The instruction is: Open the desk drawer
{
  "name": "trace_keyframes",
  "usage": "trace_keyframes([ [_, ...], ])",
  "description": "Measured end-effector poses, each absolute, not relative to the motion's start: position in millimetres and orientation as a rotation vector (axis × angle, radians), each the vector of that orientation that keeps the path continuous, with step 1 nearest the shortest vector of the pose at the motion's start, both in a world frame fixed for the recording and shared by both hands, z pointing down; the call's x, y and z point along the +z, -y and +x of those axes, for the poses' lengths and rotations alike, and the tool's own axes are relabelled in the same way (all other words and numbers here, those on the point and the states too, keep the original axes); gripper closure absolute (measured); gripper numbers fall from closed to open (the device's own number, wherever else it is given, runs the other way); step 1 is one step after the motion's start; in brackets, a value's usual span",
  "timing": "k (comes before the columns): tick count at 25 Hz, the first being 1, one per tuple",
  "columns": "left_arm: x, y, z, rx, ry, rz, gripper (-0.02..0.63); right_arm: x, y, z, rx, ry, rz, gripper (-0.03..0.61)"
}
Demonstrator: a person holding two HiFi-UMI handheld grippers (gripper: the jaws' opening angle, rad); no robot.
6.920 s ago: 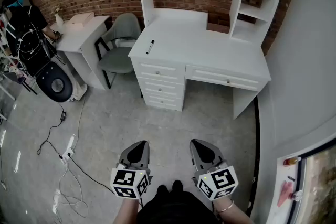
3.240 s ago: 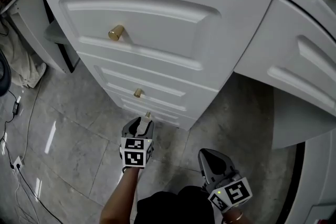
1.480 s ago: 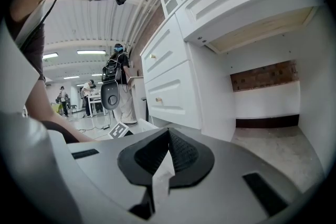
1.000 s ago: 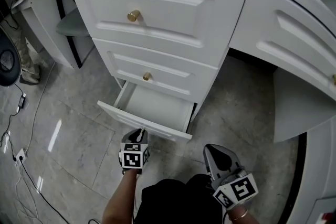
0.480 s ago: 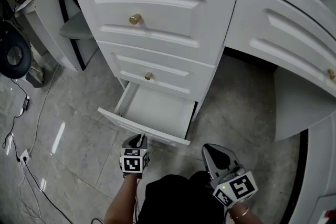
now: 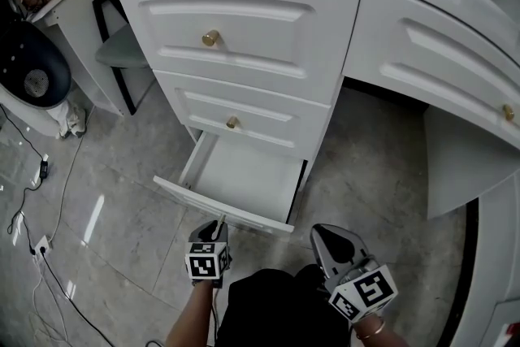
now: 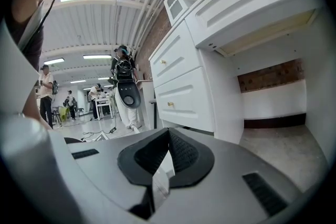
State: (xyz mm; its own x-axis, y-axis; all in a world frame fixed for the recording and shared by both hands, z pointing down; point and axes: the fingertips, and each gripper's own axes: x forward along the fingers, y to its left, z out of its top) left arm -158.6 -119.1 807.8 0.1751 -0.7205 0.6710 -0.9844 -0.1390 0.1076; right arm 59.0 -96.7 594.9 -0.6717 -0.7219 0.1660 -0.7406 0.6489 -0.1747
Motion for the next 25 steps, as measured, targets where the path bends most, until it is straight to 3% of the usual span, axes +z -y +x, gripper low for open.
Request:
trace_keyframes([
  [12, 762.2, 75.6, -166.2, 0.557, 1.664, 1.912, 0.537, 591.9, 94.8, 58.3, 0.361, 2.793, 1.245, 0.574],
  [25, 644.1, 92.1, -135.1, 0.416, 1.721, 2.156, 0.597, 579.4, 93.8, 63.4, 0.346, 2.816, 1.257, 0.574],
])
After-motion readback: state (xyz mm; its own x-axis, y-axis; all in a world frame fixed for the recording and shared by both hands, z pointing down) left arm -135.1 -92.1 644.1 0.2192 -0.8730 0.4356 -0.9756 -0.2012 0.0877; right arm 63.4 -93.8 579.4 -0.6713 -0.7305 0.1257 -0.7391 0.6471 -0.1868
